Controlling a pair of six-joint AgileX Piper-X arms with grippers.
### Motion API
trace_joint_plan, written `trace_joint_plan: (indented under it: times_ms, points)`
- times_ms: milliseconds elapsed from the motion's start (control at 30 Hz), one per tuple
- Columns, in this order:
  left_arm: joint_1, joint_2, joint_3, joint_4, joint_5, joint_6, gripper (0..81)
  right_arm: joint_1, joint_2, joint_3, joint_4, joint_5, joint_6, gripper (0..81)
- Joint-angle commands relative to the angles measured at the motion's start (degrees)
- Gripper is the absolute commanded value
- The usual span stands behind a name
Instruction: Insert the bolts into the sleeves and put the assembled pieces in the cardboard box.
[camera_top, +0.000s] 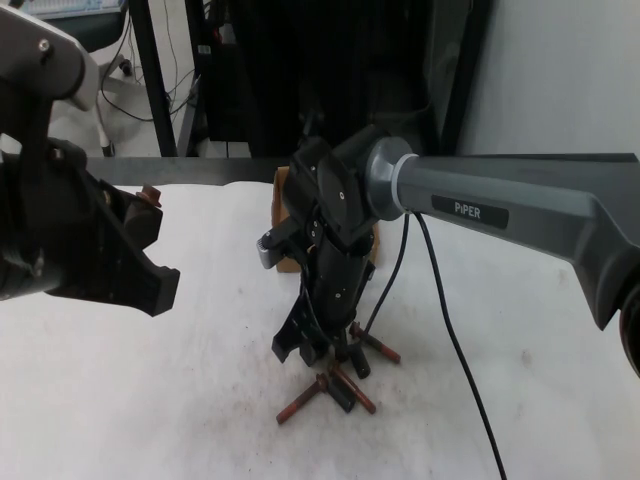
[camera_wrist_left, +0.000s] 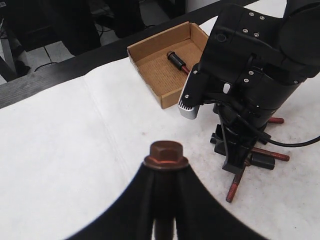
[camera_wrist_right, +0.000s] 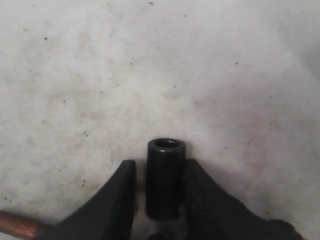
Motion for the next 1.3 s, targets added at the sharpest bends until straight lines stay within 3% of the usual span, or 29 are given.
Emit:
trace_joint_plan:
  times_ms: [0,233,300,367,400,667,867,1100,1167,1267]
  points:
    - [0.16,-0.57,-0.14,-0.23,0.00,0.09,0.2,0.12,1.09,-0.01,-1.63,-0.21,-0.21,30.9]
    - [0.16,-0.57,-0.14,-0.23,0.00,0.09,0.2,0.12,1.09,-0.01,-2.03,-0.21,-0.21,28.6]
    - [0.16,-0.57,-0.14,-0.23,0.00,0.09,0.2,0.12,1.09,-0.01,-1.93,-0.21,-0.21,20.4]
    - [0.16,-0.57,-0.14,-0.23,0.00,0.09,0.2,0.12,1.09,-0.01,-1.60,-0.21,-0.21,4.1]
    - [0.16,-0.57,-0.14,-0.23,0.00,0.09,0.2,0.12,1.09,-0.01,-1.49,-0.21,-0.21,0.4]
    - [0.16,-0.74,-0.14,-1.64,0.00,0.09,0.2,0.12,-2.29,-0.51,0.58,-1.87,0.46,0.8]
    - [0.16,-0.85,-0.14,-16.21,0.00,-0.33,0.2,-1.61,-10.88,0.10,-2.40,-25.30,6.74,0.8]
    - [2.01,-0.85,-0.14,-38.73,0.00,-1.60,0.2,-5.72,-23.74,5.92,-7.55,-26.78,1.20,0.8]
    - [2.82,-0.61,-0.14,-42.94,2.62,-5.24,0.2,-7.28,-28.90,9.94,-12.33,-26.78,0.87,0.8]
    - [4.41,0.68,-0.14,-48.64,13.75,-11.55,0.2,-9.05,-37.01,19.29,-23.90,-28.27,0.83,0.8]
